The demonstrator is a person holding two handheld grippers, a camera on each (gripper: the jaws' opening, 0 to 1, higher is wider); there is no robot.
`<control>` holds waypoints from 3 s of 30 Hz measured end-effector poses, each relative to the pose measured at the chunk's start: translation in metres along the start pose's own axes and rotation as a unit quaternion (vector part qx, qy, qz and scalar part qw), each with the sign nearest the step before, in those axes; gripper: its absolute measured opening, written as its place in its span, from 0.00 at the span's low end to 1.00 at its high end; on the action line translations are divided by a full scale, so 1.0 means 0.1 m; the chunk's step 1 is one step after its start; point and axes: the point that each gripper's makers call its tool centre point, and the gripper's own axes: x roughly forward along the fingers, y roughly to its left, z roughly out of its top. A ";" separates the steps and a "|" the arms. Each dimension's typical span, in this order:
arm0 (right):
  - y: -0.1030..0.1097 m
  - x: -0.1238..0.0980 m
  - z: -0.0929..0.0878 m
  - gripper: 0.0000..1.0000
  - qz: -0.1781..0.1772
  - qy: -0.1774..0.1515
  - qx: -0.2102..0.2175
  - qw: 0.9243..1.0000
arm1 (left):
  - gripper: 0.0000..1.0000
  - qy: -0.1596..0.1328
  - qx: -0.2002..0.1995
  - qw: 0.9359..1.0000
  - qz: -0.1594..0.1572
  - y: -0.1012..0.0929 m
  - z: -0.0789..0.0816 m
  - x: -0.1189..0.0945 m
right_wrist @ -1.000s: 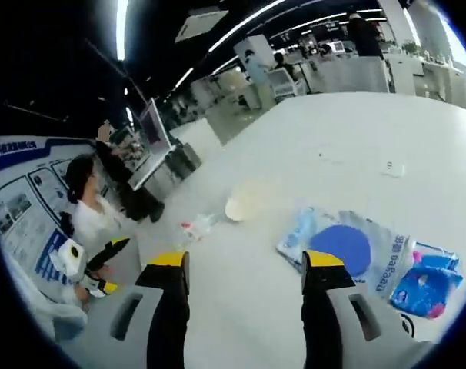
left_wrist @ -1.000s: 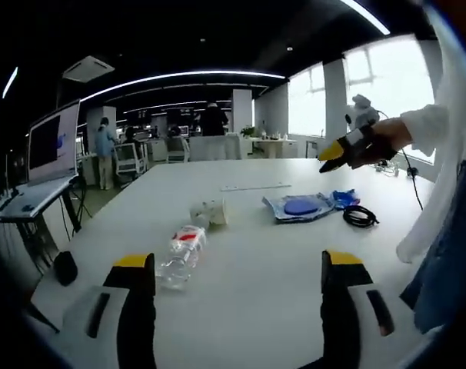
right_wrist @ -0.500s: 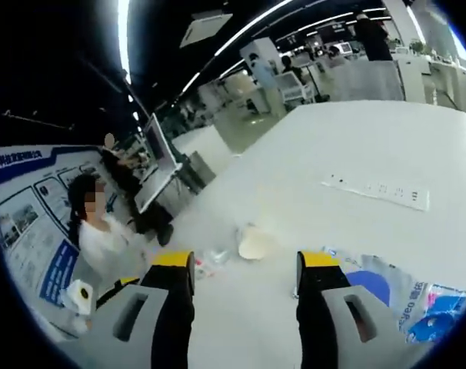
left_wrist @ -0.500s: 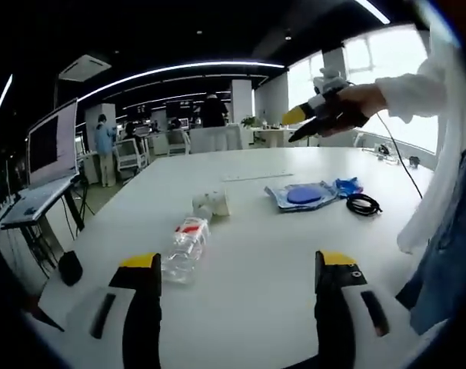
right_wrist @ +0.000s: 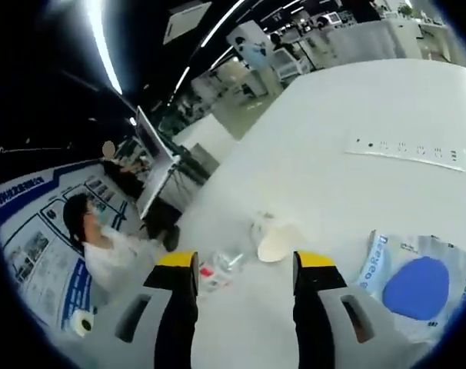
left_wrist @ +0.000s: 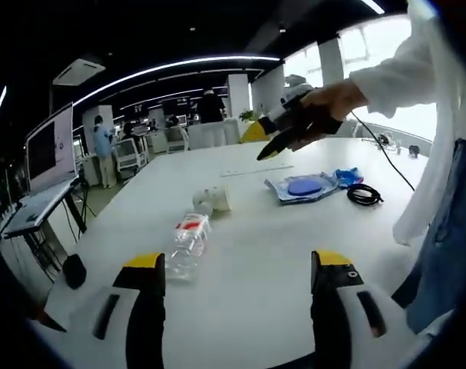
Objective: Arrange the tabletop items into an orderly group along one side of the table until the central work area is clear of visible clutter.
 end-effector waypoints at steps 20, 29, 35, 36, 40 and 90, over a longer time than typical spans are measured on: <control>-0.19 0.69 -0.23 0.45 -0.010 0.028 0.054 0.998 | 0.67 0.033 0.010 0.999 -0.006 -0.01 -0.13 0.03; -0.32 0.84 -0.17 0.40 -0.017 0.017 0.078 0.997 | 0.66 0.038 0.011 0.999 -0.010 -0.02 -0.15 0.04; -0.37 0.89 -0.18 0.37 -0.024 0.011 0.097 0.995 | 0.65 0.048 0.013 0.999 -0.009 -0.02 -0.19 0.04; -0.38 0.90 -0.19 0.36 -0.025 0.011 0.102 0.994 | 0.65 0.048 0.013 0.999 -0.008 -0.01 -0.19 0.04; -0.36 0.96 -0.20 0.24 -0.017 0.013 0.099 0.995 | 0.63 0.057 0.011 0.998 -0.006 0.00 -0.22 0.04; -0.36 -0.65 0.03 0.00 -0.049 0.215 -0.316 0.923 | 0.53 0.091 0.041 0.994 -0.033 -0.11 -0.34 0.02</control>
